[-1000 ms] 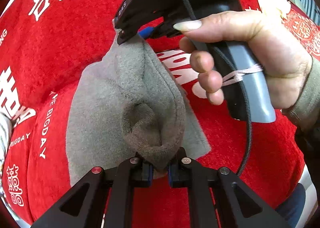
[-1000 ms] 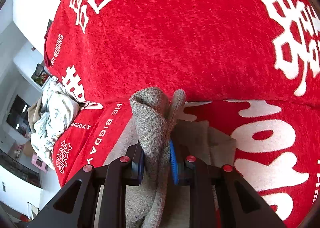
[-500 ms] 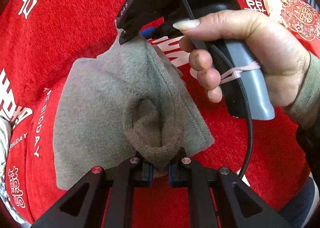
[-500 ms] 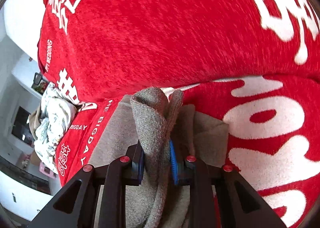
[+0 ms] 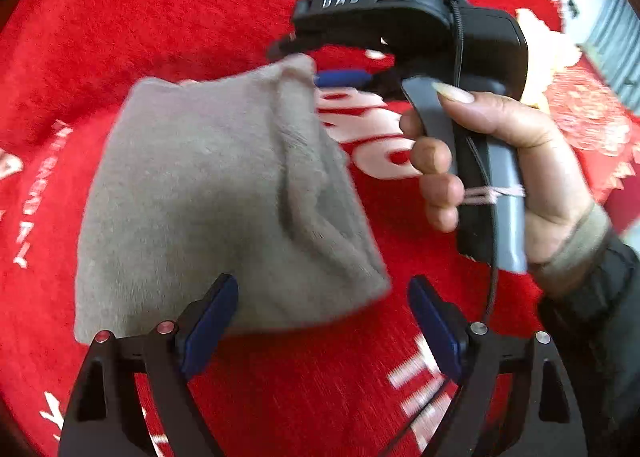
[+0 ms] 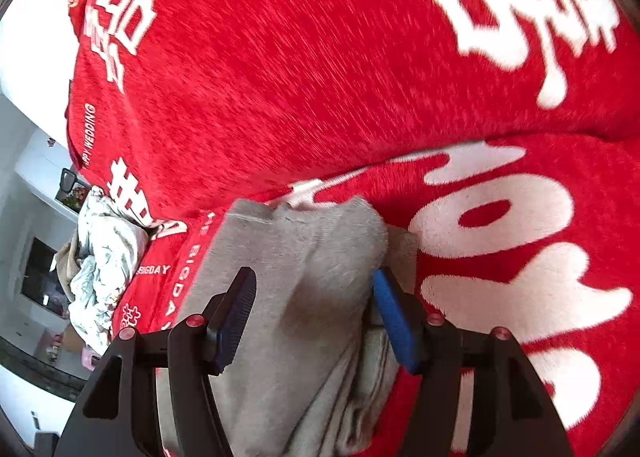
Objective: Fold small clothes
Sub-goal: 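Open both grippers to release the folded sweater, then grasp the folded grey sweater edge with the left gripper while the right gripper grasps beside it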
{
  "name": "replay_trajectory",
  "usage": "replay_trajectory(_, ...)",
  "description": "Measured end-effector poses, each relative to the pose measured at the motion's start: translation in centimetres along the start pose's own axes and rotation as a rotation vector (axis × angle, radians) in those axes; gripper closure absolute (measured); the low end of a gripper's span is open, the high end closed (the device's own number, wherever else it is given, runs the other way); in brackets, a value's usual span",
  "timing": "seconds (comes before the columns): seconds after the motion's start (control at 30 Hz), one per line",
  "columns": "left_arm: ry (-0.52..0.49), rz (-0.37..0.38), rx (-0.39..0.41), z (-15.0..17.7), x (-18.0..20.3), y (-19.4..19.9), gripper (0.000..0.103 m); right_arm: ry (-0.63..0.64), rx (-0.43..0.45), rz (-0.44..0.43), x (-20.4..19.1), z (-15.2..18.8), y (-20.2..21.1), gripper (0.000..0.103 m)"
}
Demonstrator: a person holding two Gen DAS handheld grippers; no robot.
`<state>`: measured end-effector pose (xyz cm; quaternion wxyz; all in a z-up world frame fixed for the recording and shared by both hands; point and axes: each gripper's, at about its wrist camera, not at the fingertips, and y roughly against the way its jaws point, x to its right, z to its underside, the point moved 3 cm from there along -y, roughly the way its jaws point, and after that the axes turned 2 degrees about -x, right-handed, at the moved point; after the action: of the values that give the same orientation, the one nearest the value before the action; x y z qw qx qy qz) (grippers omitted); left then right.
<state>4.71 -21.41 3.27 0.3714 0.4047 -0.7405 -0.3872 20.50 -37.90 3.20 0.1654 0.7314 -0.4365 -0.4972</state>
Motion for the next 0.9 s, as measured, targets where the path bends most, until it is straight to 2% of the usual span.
replay_trajectory(0.1,0.017,0.068,0.055,0.1,-1.9,2.9,0.015,0.056,0.061,-0.020,-2.1,0.4,2.7,0.037)
replay_trajectory(0.13,0.029,0.086,0.082,-0.1,-2.7,3.7,0.015,0.073,0.067,-0.053,-3.0,0.6,3.4,0.037)
replay_trajectory(0.2,0.092,0.095,0.143,-1.1,-5.0,5.2,0.015,0.087,0.044,-0.126,-4.2,1.2,3.4,0.031)
replay_trajectory(0.27,0.183,0.074,0.175,-2.5,-7.8,5.5,0.015,0.084,-0.020,-0.212,-5.1,2.2,2.1,0.028)
replay_trajectory(0.33,0.233,0.019,0.156,-3.6,-9.7,4.5,0.015,0.061,-0.083,-0.187,-4.7,3.2,0.1,0.028)
replay_trajectory(0.4,0.254,-0.059,0.114,-4.5,-11.7,2.4,0.015,0.042,-0.101,-0.138,-3.4,3.7,-1.0,0.028)
replay_trajectory(0.47,0.252,-0.123,0.084,-4.6,-12.9,0.7,0.015,0.017,-0.076,-0.058,-1.5,3.8,-1.2,0.031)
replay_trajectory(0.5,0.251,-0.159,0.068,-4.5,-13.6,-0.1,0.015,-0.005,-0.053,-0.050,-0.5,3.7,-0.9,0.031)
replay_trajectory(0.53,0.252,-0.167,0.051,-4.1,-14.1,-0.6,0.015,-0.022,-0.040,-0.041,0.1,3.7,-0.5,0.031)
replay_trajectory(0.6,0.273,-0.128,0.031,-3.8,-14.9,-1.5,0.015,-0.033,-0.044,-0.025,0.6,3.7,0.0,0.031)
replay_trajectory(0.7,0.273,-0.141,0.070,-3.5,-14.6,-0.3,0.015,0.033,-0.008,0.028,-1.2,4.2,2.3,0.030)
replay_trajectory(0.8,0.229,-0.124,0.144,-3.2,-12.9,1.9,0.015,0.114,0.040,-0.036,-4.2,5.5,4.9,0.030)
replay_trajectory(0.83,0.215,-0.133,0.147,-3.1,-12.7,2.1,0.015,0.142,0.036,-0.085,-5.5,6.4,5.3,0.029)
replay_trajectory(0.9,0.175,-0.183,0.119,-2.8,-12.5,1.3,0.015,0.158,0.006,-0.125,-6.5,7.6,5.0,0.028)
